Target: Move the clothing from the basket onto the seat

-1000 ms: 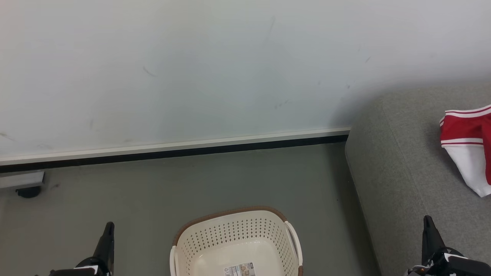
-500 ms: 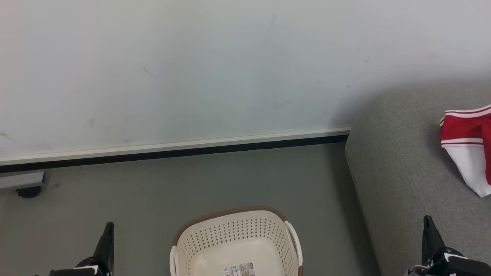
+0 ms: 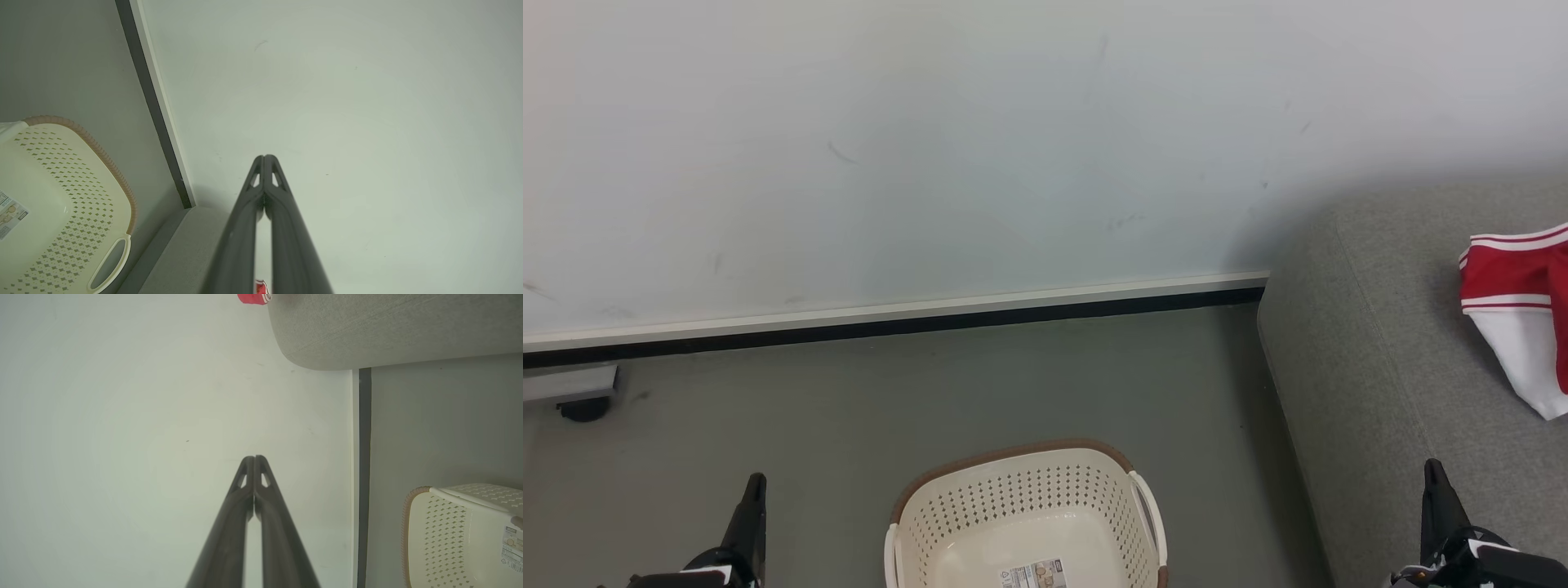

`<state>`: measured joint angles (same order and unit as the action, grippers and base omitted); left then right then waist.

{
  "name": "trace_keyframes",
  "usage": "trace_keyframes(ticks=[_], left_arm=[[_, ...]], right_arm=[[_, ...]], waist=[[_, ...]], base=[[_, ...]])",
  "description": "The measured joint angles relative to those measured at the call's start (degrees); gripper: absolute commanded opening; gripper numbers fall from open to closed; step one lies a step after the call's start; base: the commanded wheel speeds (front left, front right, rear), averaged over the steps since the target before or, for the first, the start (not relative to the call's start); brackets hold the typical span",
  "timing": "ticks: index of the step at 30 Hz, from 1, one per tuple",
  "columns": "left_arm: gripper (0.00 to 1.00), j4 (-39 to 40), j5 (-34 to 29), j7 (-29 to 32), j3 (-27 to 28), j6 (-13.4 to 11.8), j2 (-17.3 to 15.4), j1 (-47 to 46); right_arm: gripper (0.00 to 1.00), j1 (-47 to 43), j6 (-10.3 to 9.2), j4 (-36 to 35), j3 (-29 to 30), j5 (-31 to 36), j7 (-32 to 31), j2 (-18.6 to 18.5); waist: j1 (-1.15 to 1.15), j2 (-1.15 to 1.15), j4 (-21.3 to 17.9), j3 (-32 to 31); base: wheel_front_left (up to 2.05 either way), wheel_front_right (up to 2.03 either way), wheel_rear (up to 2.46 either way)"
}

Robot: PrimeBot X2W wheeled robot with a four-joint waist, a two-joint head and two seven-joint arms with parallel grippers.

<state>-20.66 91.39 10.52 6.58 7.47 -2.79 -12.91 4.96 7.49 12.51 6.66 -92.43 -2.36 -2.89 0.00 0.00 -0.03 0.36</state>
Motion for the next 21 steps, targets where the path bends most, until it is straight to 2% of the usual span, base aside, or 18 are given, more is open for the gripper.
trace_keyframes(ticks=[21], left_arm=[[0.00, 0.0, 0.0, 0.0, 0.0, 0.0, 0.0, 0.0]], right_arm=[[0.00, 0.0, 0.00, 0.0, 0.0, 0.0, 0.0, 0.0]], waist=[[0.01, 0.00, 0.0, 0.0]], base=[[0.00, 0.00, 0.00]])
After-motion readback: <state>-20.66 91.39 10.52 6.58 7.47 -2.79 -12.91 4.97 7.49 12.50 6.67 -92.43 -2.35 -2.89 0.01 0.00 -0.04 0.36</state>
